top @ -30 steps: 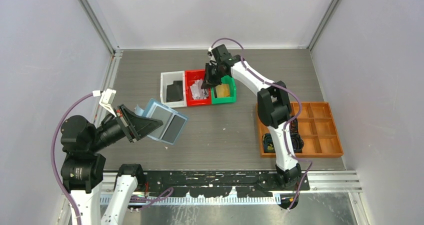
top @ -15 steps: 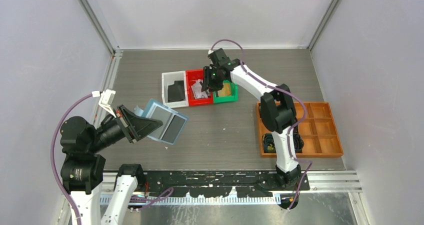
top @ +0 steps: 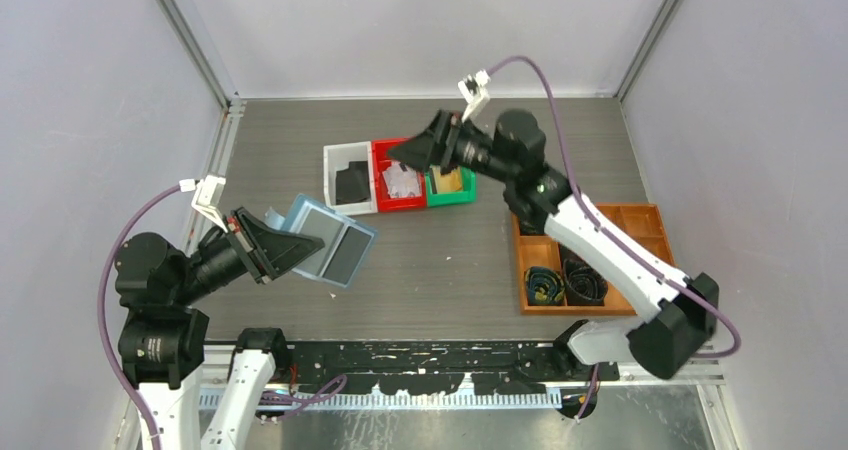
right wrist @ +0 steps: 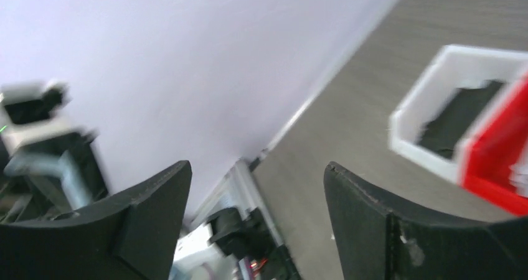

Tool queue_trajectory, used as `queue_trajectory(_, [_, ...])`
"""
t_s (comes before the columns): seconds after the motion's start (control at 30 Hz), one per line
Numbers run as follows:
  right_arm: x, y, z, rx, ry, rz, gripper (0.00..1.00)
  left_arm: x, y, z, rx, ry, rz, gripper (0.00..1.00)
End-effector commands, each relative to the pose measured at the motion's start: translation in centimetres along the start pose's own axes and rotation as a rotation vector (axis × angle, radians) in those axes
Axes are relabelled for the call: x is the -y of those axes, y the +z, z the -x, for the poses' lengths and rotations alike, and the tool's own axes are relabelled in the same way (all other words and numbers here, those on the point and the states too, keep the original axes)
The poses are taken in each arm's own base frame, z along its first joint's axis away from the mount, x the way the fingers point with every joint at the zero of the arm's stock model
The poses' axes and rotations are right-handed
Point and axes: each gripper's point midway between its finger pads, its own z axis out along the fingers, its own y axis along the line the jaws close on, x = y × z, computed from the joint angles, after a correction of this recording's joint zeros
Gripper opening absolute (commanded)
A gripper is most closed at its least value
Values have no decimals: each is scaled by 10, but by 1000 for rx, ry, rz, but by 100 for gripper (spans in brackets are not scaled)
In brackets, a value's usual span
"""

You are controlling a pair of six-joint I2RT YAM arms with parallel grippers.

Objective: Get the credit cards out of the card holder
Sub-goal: Remove the credit card from the card holder.

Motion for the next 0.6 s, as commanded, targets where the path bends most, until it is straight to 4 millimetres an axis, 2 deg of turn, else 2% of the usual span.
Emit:
queue_trajectory(0.0, [-79,-37,-20,83,59,430,87,23,2,20,40,19,-74,3])
queue_trajectory(0.23, [-139,-86,-82,127,128,679,97,31,7,30,50,-53,-121,3])
queue_trajectory(0.3, [-149,-91,-99,138,153,722,98,30,8,31,52,-67,-123,2])
queue_trajectory(0.4, [-157,-86,-115,149,182,757,98,27,10,32,59,-95,-119,2])
queue_trajectory(0.47, [-162,-84,-115,184,205,793,96,26,11,34,67,-111,-121,2])
queue_trajectory(0.57, [-164,-69,-114,182,269,789,82,26,11,36,77,-120,-117,2])
